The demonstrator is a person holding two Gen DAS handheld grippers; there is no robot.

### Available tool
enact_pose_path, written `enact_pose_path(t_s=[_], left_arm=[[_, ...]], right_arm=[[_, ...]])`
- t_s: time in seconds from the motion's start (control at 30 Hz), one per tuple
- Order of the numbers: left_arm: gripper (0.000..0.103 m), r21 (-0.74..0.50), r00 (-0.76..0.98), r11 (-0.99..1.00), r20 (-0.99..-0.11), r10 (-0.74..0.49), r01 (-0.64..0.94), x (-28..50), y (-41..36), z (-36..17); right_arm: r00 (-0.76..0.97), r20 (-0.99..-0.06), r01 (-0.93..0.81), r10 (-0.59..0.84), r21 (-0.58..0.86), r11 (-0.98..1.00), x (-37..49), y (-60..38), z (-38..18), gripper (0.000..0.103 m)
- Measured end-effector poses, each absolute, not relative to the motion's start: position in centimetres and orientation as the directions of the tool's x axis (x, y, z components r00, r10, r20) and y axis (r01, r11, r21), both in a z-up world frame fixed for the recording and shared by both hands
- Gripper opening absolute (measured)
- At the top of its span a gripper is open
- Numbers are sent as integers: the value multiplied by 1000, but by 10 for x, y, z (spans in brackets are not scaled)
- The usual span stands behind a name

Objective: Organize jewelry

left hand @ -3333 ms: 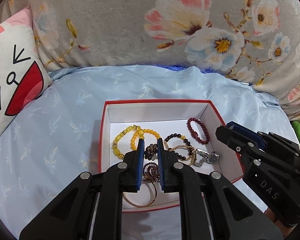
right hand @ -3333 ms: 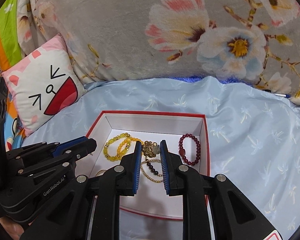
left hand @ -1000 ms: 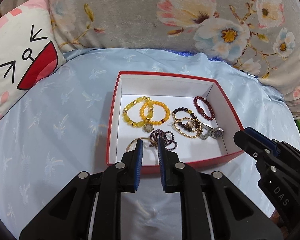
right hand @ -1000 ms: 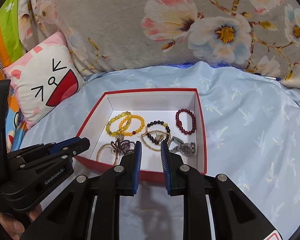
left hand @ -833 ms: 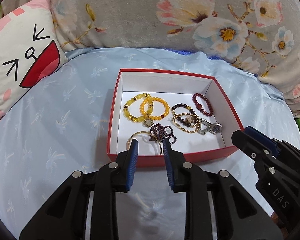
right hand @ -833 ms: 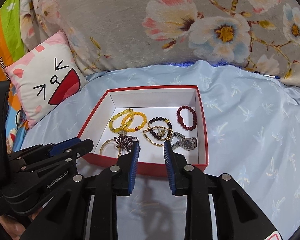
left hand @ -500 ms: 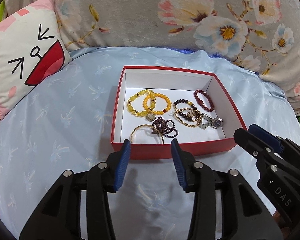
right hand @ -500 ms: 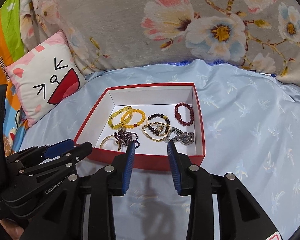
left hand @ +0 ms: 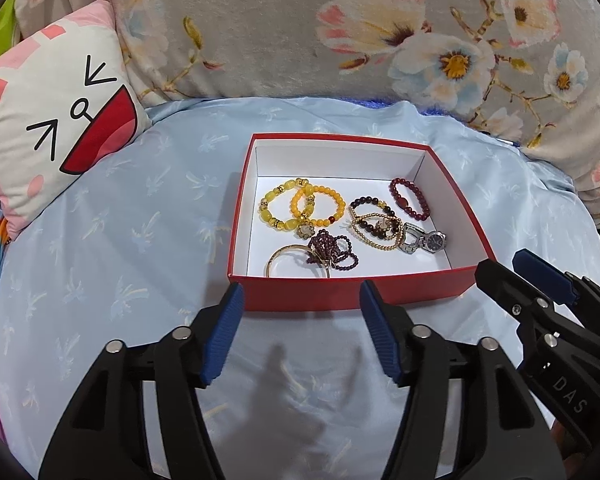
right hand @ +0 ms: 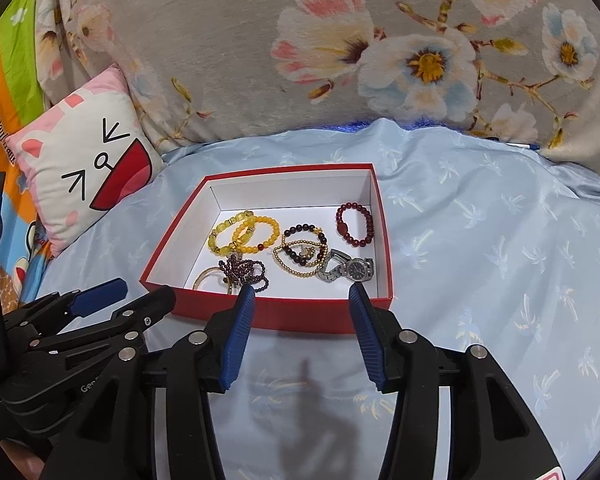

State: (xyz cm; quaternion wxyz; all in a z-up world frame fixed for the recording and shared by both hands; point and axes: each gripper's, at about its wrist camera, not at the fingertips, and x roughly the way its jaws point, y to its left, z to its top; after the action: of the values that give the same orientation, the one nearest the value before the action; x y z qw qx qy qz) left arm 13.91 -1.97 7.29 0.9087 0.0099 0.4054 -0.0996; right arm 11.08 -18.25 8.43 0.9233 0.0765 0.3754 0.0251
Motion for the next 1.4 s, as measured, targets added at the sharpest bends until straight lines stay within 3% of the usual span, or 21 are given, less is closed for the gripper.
enact_pose_path(t_s=[0.2, 0.73, 1.4], left_arm=[[64, -55, 654, 980, -737, -169, 191, 130, -20, 74], [85, -41, 670, 991, -733, -115, 126, 119, -11, 70], [87, -7, 658, 996, -750, -66, 92, 119, -8, 63]], right_arm=[[716, -692, 15, 97, 154, 988, 106, -182, 83, 54], [718, -694, 57, 51, 131, 990, 91, -186, 79, 84], [676, -736, 69, 27, 100, 993, 93, -181, 74, 85]])
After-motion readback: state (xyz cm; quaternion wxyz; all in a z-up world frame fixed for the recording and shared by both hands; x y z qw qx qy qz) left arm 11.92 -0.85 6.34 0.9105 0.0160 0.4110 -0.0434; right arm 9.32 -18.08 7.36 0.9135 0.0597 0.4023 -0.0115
